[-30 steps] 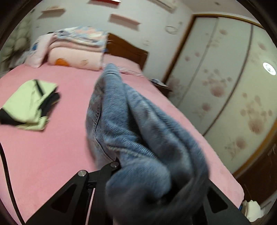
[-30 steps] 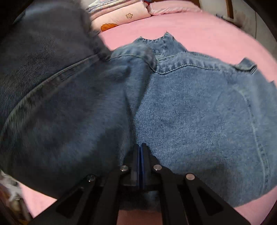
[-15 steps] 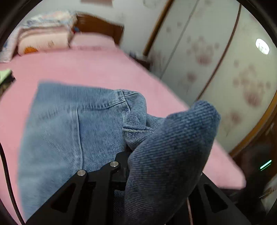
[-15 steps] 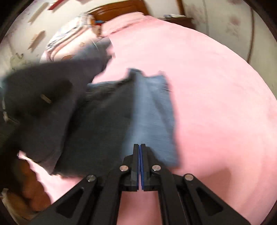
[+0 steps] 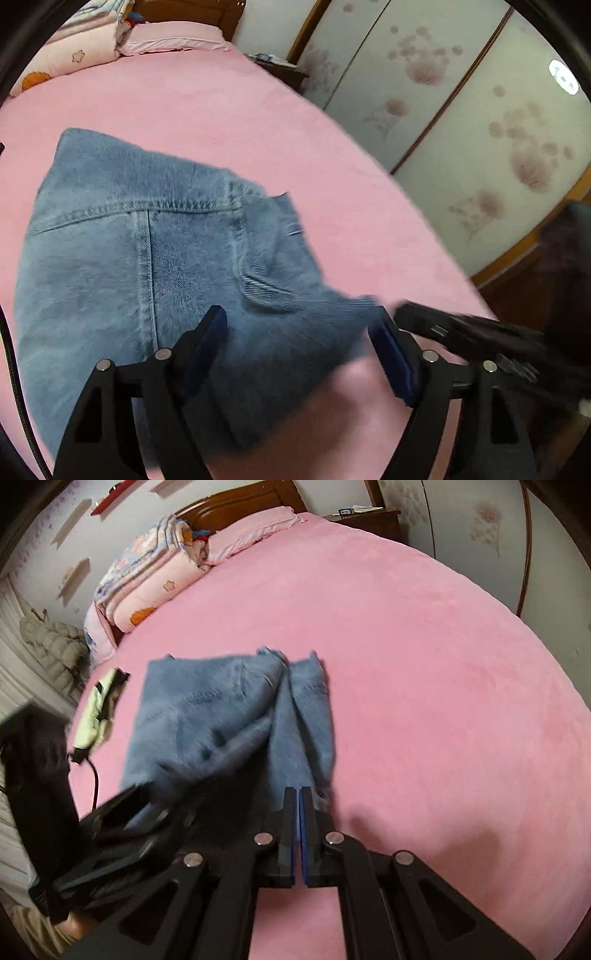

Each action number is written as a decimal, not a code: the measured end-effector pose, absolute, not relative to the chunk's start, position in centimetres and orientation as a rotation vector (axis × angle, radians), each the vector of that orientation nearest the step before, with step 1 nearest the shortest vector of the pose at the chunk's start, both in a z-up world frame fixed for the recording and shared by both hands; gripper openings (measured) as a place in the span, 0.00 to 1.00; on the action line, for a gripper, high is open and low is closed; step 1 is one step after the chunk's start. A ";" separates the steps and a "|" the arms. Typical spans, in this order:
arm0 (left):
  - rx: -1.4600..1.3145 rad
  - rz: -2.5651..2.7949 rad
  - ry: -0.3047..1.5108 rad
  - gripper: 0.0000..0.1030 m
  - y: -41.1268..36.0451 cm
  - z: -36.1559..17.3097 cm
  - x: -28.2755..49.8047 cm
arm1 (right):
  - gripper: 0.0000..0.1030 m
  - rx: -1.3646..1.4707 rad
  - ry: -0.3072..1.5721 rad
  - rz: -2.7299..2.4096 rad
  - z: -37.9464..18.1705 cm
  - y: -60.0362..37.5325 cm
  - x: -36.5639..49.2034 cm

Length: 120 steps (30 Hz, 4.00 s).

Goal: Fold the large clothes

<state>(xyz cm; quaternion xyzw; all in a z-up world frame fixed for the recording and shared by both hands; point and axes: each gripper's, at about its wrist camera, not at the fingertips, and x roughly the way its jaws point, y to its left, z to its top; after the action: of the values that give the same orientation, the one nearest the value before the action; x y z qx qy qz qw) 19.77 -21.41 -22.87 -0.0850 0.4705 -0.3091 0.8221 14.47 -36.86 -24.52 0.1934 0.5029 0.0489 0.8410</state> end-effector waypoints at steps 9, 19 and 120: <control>-0.188 -0.294 0.911 0.88 -11.3 -19.5 19.6 | 0.51 0.534 1.101 0.229 -22.7 -35.4 16.7; -0.266 -0.101 1.080 0.88 -5.9 -27.7 20.8 | 0.51 0.503 1.250 0.213 -27.9 -33.2 18.7; -0.102 -0.255 1.175 1.00 -12.2 -19.5 25.7 | 0.50 0.271 1.062 0.131 -20.5 -33.7 20.7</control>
<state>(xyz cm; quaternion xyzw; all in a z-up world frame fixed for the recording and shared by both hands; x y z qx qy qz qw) 25.74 -12.23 -19.47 -0.0479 0.5526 -0.1197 0.8234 20.74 -33.67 -20.53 0.1286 0.5046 0.0622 0.8515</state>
